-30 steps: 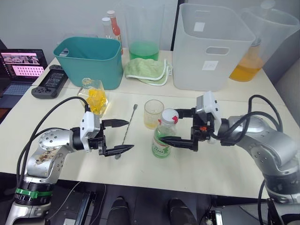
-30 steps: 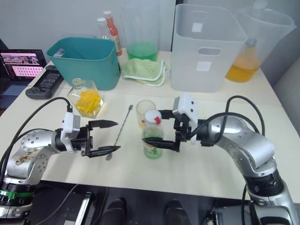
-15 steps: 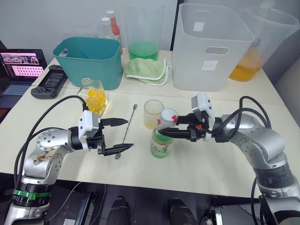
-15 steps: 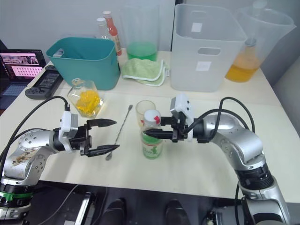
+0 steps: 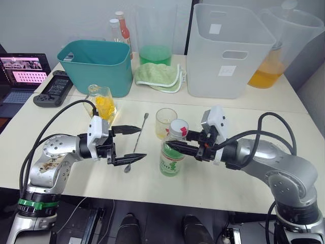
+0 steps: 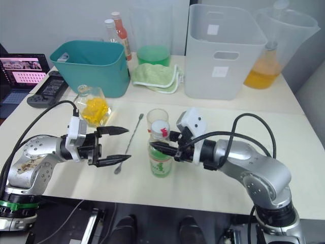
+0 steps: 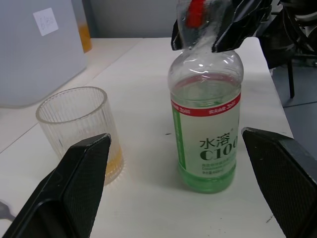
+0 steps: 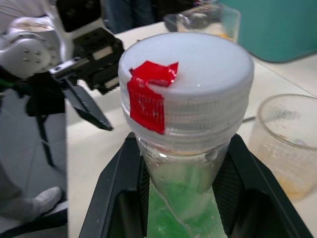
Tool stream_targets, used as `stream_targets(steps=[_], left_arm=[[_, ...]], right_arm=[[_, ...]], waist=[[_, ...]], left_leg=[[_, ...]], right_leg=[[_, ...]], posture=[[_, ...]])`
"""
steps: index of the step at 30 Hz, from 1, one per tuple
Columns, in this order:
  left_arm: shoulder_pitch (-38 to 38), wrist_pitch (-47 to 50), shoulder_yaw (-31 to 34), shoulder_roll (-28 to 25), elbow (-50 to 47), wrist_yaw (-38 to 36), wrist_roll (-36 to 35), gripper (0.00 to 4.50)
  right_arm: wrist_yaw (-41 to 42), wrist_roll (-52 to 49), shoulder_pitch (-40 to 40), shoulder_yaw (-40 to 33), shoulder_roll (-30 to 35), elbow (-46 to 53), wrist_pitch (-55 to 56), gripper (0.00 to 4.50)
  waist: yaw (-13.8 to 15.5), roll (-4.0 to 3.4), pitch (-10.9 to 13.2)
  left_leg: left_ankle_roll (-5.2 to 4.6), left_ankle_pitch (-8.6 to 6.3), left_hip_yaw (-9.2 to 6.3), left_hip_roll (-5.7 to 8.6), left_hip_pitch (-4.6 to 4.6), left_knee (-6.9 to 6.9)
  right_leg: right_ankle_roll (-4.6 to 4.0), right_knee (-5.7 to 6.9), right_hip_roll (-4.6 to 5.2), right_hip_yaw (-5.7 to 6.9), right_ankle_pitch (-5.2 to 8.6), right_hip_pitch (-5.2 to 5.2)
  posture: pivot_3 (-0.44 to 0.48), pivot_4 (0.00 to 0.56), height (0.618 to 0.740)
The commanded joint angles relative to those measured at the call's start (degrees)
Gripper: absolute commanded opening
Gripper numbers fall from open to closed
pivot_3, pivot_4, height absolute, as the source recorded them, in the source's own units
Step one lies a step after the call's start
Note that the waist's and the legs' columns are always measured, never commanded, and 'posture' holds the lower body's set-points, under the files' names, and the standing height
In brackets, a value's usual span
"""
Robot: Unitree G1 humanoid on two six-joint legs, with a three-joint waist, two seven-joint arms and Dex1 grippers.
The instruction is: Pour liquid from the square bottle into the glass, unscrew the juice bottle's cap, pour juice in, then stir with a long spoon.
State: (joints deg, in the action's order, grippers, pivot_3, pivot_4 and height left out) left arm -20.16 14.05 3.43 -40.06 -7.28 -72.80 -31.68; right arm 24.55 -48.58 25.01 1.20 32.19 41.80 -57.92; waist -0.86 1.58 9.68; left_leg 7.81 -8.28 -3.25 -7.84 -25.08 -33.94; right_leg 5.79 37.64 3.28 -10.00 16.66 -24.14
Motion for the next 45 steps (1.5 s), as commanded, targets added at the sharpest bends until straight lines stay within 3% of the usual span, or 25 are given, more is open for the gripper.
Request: stream_targets(steps=[1,4,6,13,19,26,36,45], left_arm=[[-1.92,-0.65,0.02,0.04,0.64,-1.13,-0.43,4.5],[-3.22,-0.71,-0.65,0.15,1.74,-2.24,-0.36,4.5],[-4.0,-0.74,-1.03,0.32,2.41,-2.69,-0.25,4.5],[-5.12,2.77,-1.91,0.49,1.42,-1.75,-1.14,4.5],[-5.71,9.61,-1.53,0.56,-2.7,0.31,-4.45,4.5],[-9.41,14.62,-1.4,0.84,-4.62,-0.48,-8.99,4.5],[-13.54,17.42,-7.38,8.34,-7.21,5.83,-7.75,4.5],[-15.49,17.2,-11.66,11.62,-6.11,6.88,-5.58,4.5]], right_arm=[[-4.61,-1.52,-1.12,-1.7,-1.49,3.21,-1.1,1.19],[-6.17,-2.73,-1.84,-2.04,-2.08,3.57,-2.21,1.19],[-5.99,-5.14,-1.92,-2.85,-1.83,3.23,-2.94,2.21],[-0.88,-11.24,-2.56,-10.04,6.54,2.6,-3.03,4.48],[10.82,-17.81,-6.2,-20.83,17.15,0.53,-1.03,4.48],[23.0,-19.88,-16.29,-35.64,26.72,-3.02,0.04,4.48],[24.35,-17.8,-22.54,-40.92,27.95,-2.18,3.45,4.48],[21.45,-19.84,-25.25,-43.22,27.57,0.35,4.33,4.48]], waist=[[0.01,0.0,0.0],[-0.14,0.01,-0.01],[-0.1,0.01,-0.01],[0.0,0.01,-0.01],[0.04,0.02,-0.01],[0.08,0.03,-0.01],[0.05,0.04,-0.01],[0.01,0.04,-0.01]], left_leg=[[0.0,0.0,0.0,0.0,0.0,0.0],[0.0,0.0,0.0,0.0,0.01,-0.01],[0.0,0.0,0.0,0.0,0.01,-0.01],[0.0,0.0,0.0,0.0,0.0,-0.02],[-0.01,0.0,-0.02,0.0,-0.02,-0.02],[-0.01,0.0,-0.02,0.0,-0.01,-0.07],[-0.01,0.0,-0.04,0.01,0.05,-0.22],[-0.02,0.0,-0.07,0.03,0.09,-0.26]], right_leg=[[0.0,0.0,0.0,0.0,0.0,0.01],[0.0,0.02,0.0,0.0,0.0,0.01],[0.0,0.02,0.0,0.0,0.0,0.02],[0.0,0.0,0.0,0.0,0.0,0.04],[0.0,-0.02,0.01,0.0,0.0,0.07],[0.01,-0.04,0.01,0.0,0.0,0.11],[0.02,-0.02,0.0,0.0,0.0,0.21],[0.02,-0.04,0.0,0.0,0.0,0.32]], posture=[[0.0,0.15,0.733],[0.0,0.15,0.733],[0.0,0.15,0.733],[0.0,0.15,0.733],[0.0,0.15,0.733],[0.0,0.15,0.733],[0.0,0.15,0.733],[0.0,0.15,0.733]])
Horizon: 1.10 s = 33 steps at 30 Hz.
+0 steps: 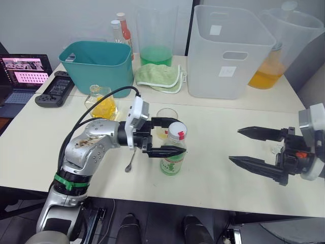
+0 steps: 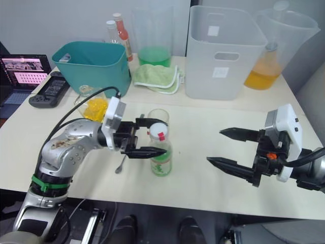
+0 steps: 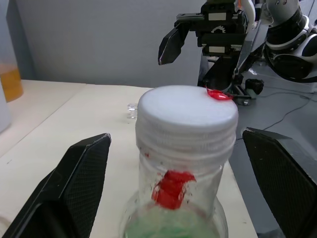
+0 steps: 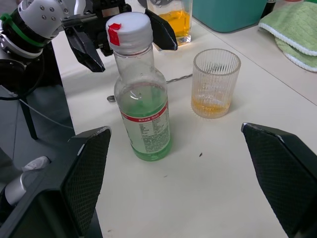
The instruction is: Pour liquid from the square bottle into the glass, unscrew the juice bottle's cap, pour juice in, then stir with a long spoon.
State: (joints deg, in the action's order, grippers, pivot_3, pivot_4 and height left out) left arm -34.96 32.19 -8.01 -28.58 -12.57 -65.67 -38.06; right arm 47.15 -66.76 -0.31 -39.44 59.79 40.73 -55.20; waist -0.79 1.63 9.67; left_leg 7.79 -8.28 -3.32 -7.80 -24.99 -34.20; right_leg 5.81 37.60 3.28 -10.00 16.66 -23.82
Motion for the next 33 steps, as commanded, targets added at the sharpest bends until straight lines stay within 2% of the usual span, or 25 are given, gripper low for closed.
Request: stream_targets(steps=[1,2,5,11,12,17,20,25,31,32,33], left_arm=[[-0.72,-0.91,-0.42,0.1,-0.7,-0.33,0.98,4.5],[-0.8,-0.93,-0.57,0.07,-0.51,-0.44,1.16,4.5],[-1.03,-1.01,-0.8,-0.01,-0.01,-0.92,1.64,3.75],[-1.31,-1.65,-1.25,-0.5,0.95,-2.39,3.19,1.68],[-1.33,-1.76,-1.31,-0.68,1.04,-2.74,3.35,1.52],[-1.51,-1.87,-1.67,-1.21,1.32,-3.74,4.31,1.51],[-1.44,-2.49,-2.15,-1.06,1.41,-3.77,5.03,1.51],[-1.12,-2.99,-2.3,-1.23,1.14,-3.81,5.54,1.51],[0.07,-3.0,-2.08,-1.53,-0.04,-3.05,5.47,1.51],[0.24,-3.03,-2.09,-1.56,-0.15,-2.97,5.48,1.5],[0.34,-3.05,-2.11,-1.58,-0.23,-2.93,5.49,1.5]], right_arm=[[-1.61,-1.93,0.0,-2.73,-0.14,1.58,1.73,4.48],[-2.09,-2.22,-0.04,-2.8,-0.21,1.68,1.84,4.48],[-2.9,-3.06,-0.22,-2.97,0.09,1.89,2.12,4.5],[-4.38,-4.51,1.63,-0.93,0.95,1.95,2.94,4.5],[-4.83,-4.87,2.54,-0.03,1.08,1.99,3.28,4.5],[-8.95,-6.4,10.44,9.27,-0.14,2.03,5.02,4.5],[-12.99,-4.34,17.9,18.39,-3.42,1.11,5.87,4.5],[-18.69,-1.22,25.26,29.28,-10.3,-0.12,5.46,4.5],[-21.92,0.37,27.1,33.53,-15.25,-0.55,5.31,4.5],[-22.57,0.4,27.23,33.93,-15.92,-0.61,5.2,4.09],[-23.02,0.38,27.31,34.12,-16.34,-0.65,5.12,3.95]], waist=[[-0.09,0.0,0.0],[-0.09,0.0,0.0],[-0.04,0.0,0.0],[-0.07,0.01,0.01],[-0.14,0.01,0.01],[-0.47,0.01,0.0],[-0.56,0.01,0.0],[-0.43,0.0,0.0],[-0.1,0.0,0.0],[-0.09,0.0,0.0],[-0.09,0.0,0.0]], left_leg=[[0.0,0.0,0.0,0.0,0.0,0.0],[0.0,0.0,0.0,0.0,0.02,0.0],[0.0,0.0,-0.01,0.0,0.06,0.0],[-0.06,-0.04,-0.01,0.01,0.36,0.0],[-0.08,-0.05,-0.01,0.0,0.4,0.0],[-0.1,-0.06,-0.01,0.0,0.58,0.06],[-0.1,-0.06,-0.01,0.0,0.58,0.11],[-0.1,-0.06,-0.01,0.0,0.57,0.14],[-0.1,-0.06,0.0,0.0,0.52,0.19],[-0.1,-0.06,0.0,0.0,0.53,0.22],[-0.1,-0.06,0.0,0.0,0.55,0.23]], right_leg=[[0.0,0.0,0.0,0.0,0.0,0.0],[0.0,0.01,0.0,0.0,0.0,0.0],[0.0,0.0,0.0,0.0,0.0,0.07],[0.02,-0.15,0.0,0.0,0.02,0.44],[0.01,-0.18,0.0,0.0,0.02,0.49],[0.01,-0.39,0.0,0.0,0.01,0.7],[0.01,-0.43,0.0,0.0,0.01,0.72],[0.0,-0.44,0.01,0.0,0.0,0.7],[0.0,-0.45,0.01,0.0,0.0,0.65],[0.0,-0.45,0.0,0.0,0.0,0.65],[0.0,-0.45,0.0,0.0,0.0,0.66]], posture=[[0.0,0.15,0.733],[0.0,0.15,0.733],[0.0,0.15,0.733],[0.0,0.15,0.733],[0.0,0.15,0.733],[0.0,0.15,0.733],[0.0,0.15,0.733],[0.0,0.15,0.733],[0.0,0.15,0.733],[0.0,0.15,0.733],[0.0,0.15,0.733]])
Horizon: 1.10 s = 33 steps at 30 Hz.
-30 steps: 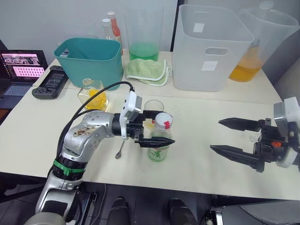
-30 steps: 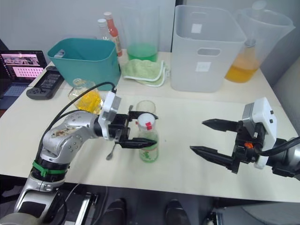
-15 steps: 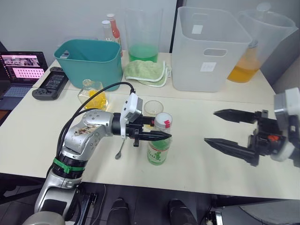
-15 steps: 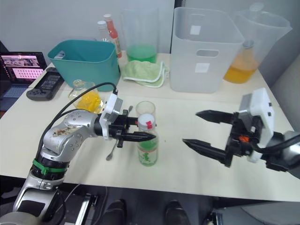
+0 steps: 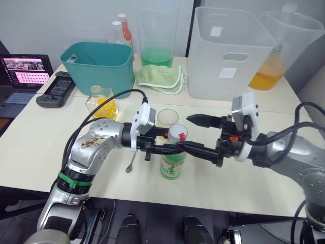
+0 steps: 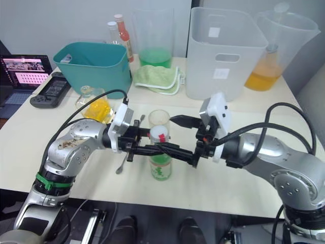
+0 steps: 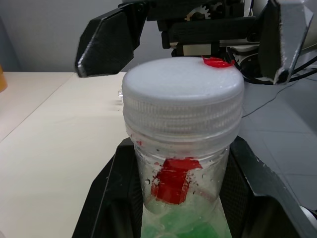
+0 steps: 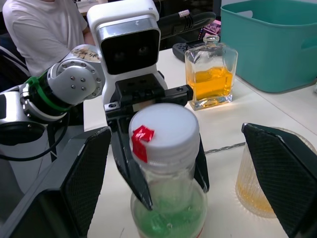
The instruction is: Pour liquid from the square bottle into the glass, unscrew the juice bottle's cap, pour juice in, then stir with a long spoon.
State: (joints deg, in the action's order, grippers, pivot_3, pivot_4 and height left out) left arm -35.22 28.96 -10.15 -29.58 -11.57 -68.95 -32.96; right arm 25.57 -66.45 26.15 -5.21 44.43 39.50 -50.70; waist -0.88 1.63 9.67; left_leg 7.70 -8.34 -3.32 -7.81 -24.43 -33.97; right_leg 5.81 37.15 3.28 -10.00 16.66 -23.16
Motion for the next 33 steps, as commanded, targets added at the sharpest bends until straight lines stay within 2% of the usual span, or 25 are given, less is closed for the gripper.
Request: stream_targets(steps=[1,7,11,13,18,24,29,33], left_arm=[[0.71,0.21,0.02,-0.62,-1.38,0.37,0.36,1.5],[1.01,0.15,-0.13,-0.92,-1.87,0.45,0.41,1.5],[1.07,-0.13,0.13,-1.7,-2.1,0.31,0.66,1.5],[1.22,0.09,0.31,-2.07,-2.45,0.5,0.47,1.5],[2.17,0.8,0.89,-3.1,-3.68,1.05,-0.17,1.5],[3.22,2.01,1.29,-4.3,-5.68,1.83,-0.81,1.5],[4.12,2.5,1.67,-5.1,-6.65,2.42,-0.89,1.5],[4.52,2.22,1.77,-5.09,-7.08,2.84,-1.12,1.5]], right_arm=[[-1.82,-0.24,0.94,0.42,-1.81,0.61,0.57,3.66],[-1.75,0.06,1.77,2.45,-3.65,0.68,0.28,1.71],[3.61,1.51,3.66,4.35,-2.57,-0.61,0.43,1.69],[8.86,3.96,5.22,5.7,-1.29,-2.78,1.38,1.69],[33.8,11.18,13.5,11.11,2.29,-15.01,6.42,1.69],[57.03,23.29,22.96,19.61,1.96,-30.56,16.88,1.69],[65.29,26.78,25.86,21.37,-0.3,-37.02,20.91,1.69],[65.6,29.24,27.4,20.58,-2.65,-41.4,22.62,1.69]], waist=[[0.0,0.0,0.0],[-0.02,-0.01,0.0],[-0.31,-0.01,0.0],[-0.36,-0.01,0.0],[-0.5,-0.02,0.0],[-0.51,-0.02,0.0],[-0.22,-0.02,0.0],[-0.31,-0.03,0.0]], left_leg=[[0.0,0.0,0.0,0.0,0.0,0.0],[0.0,0.0,0.0,0.0,0.01,0.01],[0.0,0.0,0.01,0.0,0.03,0.01],[0.0,0.0,0.01,-0.01,0.05,0.02],[0.0,0.0,0.03,-0.01,0.06,0.0],[0.0,0.0,0.04,-0.01,0.05,0.04],[-0.01,-0.01,0.04,-0.01,0.05,0.07],[-0.01,-0.01,0.04,-0.01,0.09,0.06]], right_leg=[[0.0,0.0,0.0,0.0,0.0,0.0],[0.0,0.0,0.0,0.0,0.0,0.01],[0.0,0.0,0.0,0.0,0.0,0.0],[0.0,0.01,0.0,0.0,0.0,0.01],[0.01,0.01,0.0,-0.01,0.01,0.01],[0.04,-0.01,-0.01,0.0,0.02,-0.01],[0.06,-0.01,-0.01,0.0,0.04,0.01],[0.05,0.0,-0.01,0.0,0.03,0.02]], posture=[[0.0,0.15,0.733],[0.0,0.15,0.733],[0.0,0.15,0.733],[0.0,0.15,0.733],[0.0,0.15,0.733],[0.0,0.15,0.733],[0.0,0.15,0.733],[0.0,0.15,0.733]])
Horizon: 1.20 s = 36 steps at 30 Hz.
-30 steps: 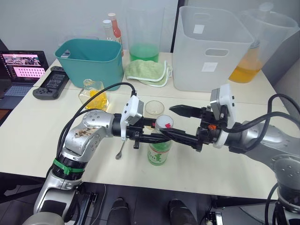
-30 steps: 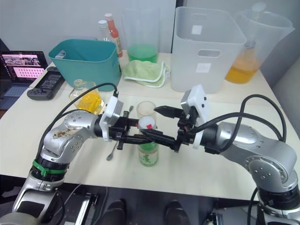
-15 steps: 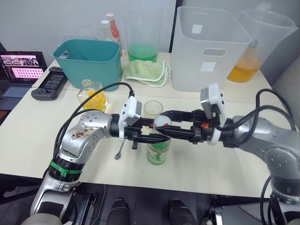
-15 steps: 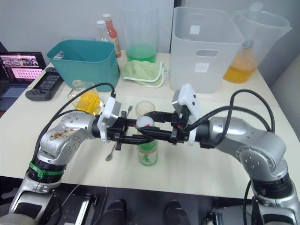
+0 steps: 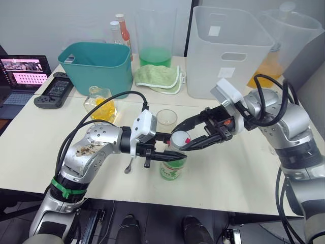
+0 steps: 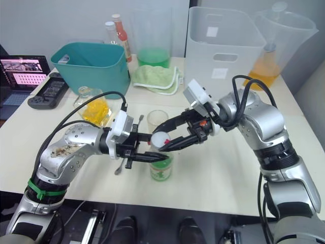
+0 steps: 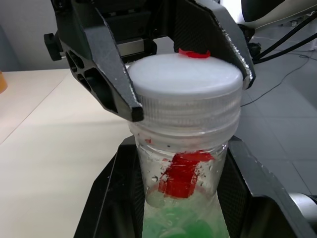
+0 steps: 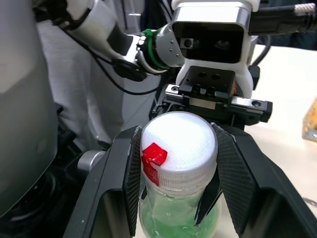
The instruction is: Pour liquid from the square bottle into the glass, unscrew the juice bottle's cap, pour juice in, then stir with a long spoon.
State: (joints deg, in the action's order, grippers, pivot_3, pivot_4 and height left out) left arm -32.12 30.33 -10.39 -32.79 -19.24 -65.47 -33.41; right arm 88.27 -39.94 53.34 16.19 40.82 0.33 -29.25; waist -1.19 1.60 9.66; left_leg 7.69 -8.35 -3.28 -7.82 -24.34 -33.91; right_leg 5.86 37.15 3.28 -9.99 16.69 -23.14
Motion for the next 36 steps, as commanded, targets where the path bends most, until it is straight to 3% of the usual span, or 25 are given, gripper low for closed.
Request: stream_targets(steps=[1,2,4,8,15,19,25,35,36], left_arm=[[1.49,0.81,2.04,-1.92,0.52,-0.62,-0.78,1.5],[1.65,0.62,2.16,-2.05,0.68,-0.7,-0.81,1.5],[1.98,0.26,2.23,-2.27,0.87,-0.8,-0.81,1.5],[2.55,-0.15,2.26,-2.44,0.8,-0.96,-1.02,1.5],[3.25,-1.04,2.18,-2.13,1.25,-1.06,-0.81,1.5],[2.75,-1.84,1.66,-1.31,2.43,-1.4,-0.71,1.5],[1.2,-3.2,0.43,-0.17,4.64,-2.88,-0.05,1.5],[-0.42,-4.33,-0.67,1.81,6.87,-3.79,1.13,1.5],[-0.47,-4.38,-0.68,1.9,6.97,-3.81,1.24,1.5]], right_arm=[[3.15,2.88,0.27,-1.01,0.76,-2.47,1.0,1.69],[2.55,2.25,0.43,-1.68,0.53,-2.68,-0.32,1.69],[0.61,1.47,0.37,-2.96,0.79,-2.24,-2.56,2.7],[-5.34,-0.25,-4.33,-8.21,2.75,4.31,-5.18,3.96],[-26.62,-8.03,-19.39,-24.38,3.73,23.09,-15.25,3.96],[-39.77,-14.57,-25.17,-29.7,2.59,34.41,-20.96,3.96],[-53.96,-19.31,-29.1,-27.49,-0.82,44.55,-23.79,3.96],[-66.13,-19.41,-29.02,-21.47,-5.24,46.31,-23.44,3.96],[-66.83,-19.3,-28.77,-21.01,-5.53,46.01,-23.44,3.72]], waist=[[0.02,0.0,0.0],[0.08,0.0,0.0],[0.09,0.0,0.0],[0.29,0.0,0.0],[0.26,0.0,0.0],[0.04,0.0,0.0],[0.17,0.0,-0.01],[0.2,0.0,-0.01],[0.23,0.0,-0.01]], left_leg=[[0.0,0.0,0.0,0.0,0.01,0.0],[0.0,0.0,0.0,0.0,0.01,0.0],[0.0,0.0,0.0,0.0,0.01,0.0],[0.0,0.0,0.0,0.0,-0.03,0.0],[0.0,0.0,0.01,0.0,-0.01,0.03],[0.0,0.0,0.01,0.0,0.02,0.03],[0.0,0.0,0.01,0.0,0.0,0.01],[0.0,0.0,0.01,0.0,-0.03,0.0],[0.0,0.0,0.0,0.01,-0.03,0.0]], right_leg=[[0.0,0.0,0.0,0.0,0.0,0.01],[0.0,0.0,0.0,0.0,0.0,0.02],[0.0,0.0,0.0,0.0,0.0,0.02],[0.0,-0.01,0.0,0.0,0.0,-0.02],[-0.01,-0.01,0.0,0.0,0.0,-0.03],[-0.01,0.0,0.0,0.0,0.0,-0.01],[-0.02,-0.02,0.01,0.0,0.0,0.0],[-0.03,-0.04,0.01,0.0,0.0,0.0],[-0.03,-0.04,0.01,0.0,0.0,0.0]], posture=[[0.0,0.15,0.733],[0.0,0.15,0.733],[0.0,0.15,0.733],[0.0,0.15,0.733],[0.0,0.15,0.733],[0.0,0.15,0.733],[0.0,0.15,0.733],[0.0,0.15,0.733],[0.0,0.15,0.733]])
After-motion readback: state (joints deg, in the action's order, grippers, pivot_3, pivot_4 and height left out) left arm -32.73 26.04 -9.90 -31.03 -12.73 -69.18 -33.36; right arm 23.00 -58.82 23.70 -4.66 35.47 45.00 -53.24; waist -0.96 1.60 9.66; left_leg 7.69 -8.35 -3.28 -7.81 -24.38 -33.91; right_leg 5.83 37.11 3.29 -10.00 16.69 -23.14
